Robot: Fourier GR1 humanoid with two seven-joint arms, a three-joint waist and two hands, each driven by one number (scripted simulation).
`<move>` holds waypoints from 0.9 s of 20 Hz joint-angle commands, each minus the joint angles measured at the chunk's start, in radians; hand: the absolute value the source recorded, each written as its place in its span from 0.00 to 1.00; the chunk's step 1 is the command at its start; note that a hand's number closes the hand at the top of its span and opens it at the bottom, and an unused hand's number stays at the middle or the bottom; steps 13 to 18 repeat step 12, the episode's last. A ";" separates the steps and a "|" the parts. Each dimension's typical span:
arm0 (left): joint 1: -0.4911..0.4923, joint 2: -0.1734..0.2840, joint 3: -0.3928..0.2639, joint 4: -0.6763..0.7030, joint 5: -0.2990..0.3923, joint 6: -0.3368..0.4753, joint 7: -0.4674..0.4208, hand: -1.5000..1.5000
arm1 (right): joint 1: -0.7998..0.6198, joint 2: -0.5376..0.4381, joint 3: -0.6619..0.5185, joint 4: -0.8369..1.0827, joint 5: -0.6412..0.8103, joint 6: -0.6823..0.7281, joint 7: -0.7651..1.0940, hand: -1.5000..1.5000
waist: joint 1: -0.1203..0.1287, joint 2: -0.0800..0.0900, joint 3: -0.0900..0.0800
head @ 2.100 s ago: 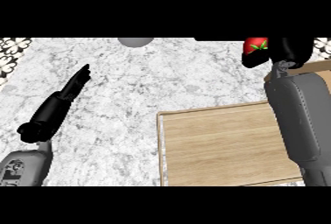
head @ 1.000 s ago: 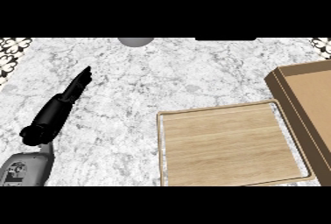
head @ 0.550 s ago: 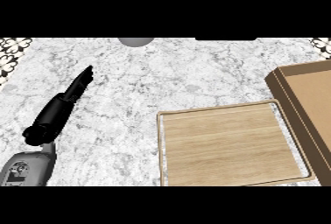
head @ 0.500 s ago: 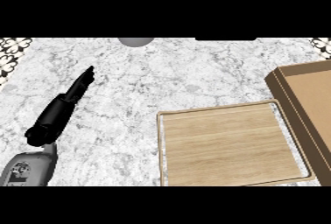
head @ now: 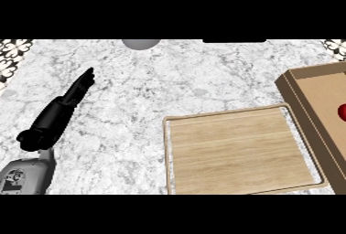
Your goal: Pick the tomato from the tray and place it in the cardboard box
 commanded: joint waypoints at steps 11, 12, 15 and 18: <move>0.013 -0.043 -0.035 -0.007 -0.039 0.030 -0.002 0.50 | 0.004 0.000 -0.492 0.102 -0.406 -0.257 -0.111 0.00 | 0.005 0.006 0.000; 0.034 -0.024 -0.020 0.001 -0.025 0.008 -0.033 0.50 | 0.013 -0.047 -0.512 0.113 -0.434 -0.227 -0.115 0.00 | 0.006 0.005 -0.001; 0.034 -0.024 -0.020 0.001 -0.025 0.008 -0.033 0.50 | 0.013 -0.047 -0.512 0.113 -0.434 -0.227 -0.115 0.00 | 0.006 0.005 -0.001; 0.034 -0.024 -0.020 0.001 -0.025 0.008 -0.033 0.50 | 0.013 -0.047 -0.512 0.113 -0.434 -0.227 -0.115 0.00 | 0.006 0.005 -0.001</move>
